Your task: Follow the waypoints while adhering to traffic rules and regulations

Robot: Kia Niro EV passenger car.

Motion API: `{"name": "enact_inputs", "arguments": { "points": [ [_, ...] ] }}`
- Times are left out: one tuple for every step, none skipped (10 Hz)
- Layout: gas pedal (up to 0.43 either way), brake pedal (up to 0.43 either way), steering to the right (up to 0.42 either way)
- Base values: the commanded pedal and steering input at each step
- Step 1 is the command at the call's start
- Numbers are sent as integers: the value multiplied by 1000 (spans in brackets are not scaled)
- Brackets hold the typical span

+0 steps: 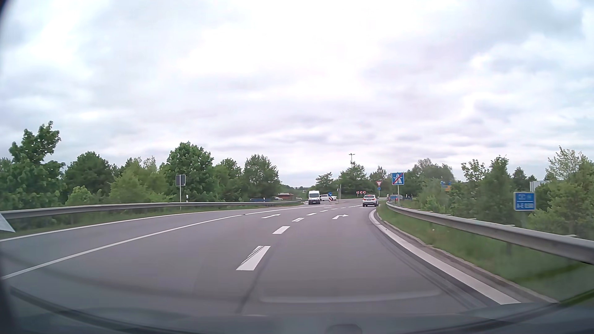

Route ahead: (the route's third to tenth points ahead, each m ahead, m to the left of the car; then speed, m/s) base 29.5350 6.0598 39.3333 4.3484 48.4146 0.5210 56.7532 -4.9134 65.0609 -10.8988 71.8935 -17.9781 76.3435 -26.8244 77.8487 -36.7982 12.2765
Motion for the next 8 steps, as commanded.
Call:
{"name": "enact_inputs", "arguments": {
  "points": [
    [28, 0, 26],
    [20, 0, 26],
    [0, 0, 26],
    [0, 0, 26],
    [0, 0, 26],
    [0, 0, 26],
    [0, 0, 26],
    [0, 0, 26]
  ]
}}
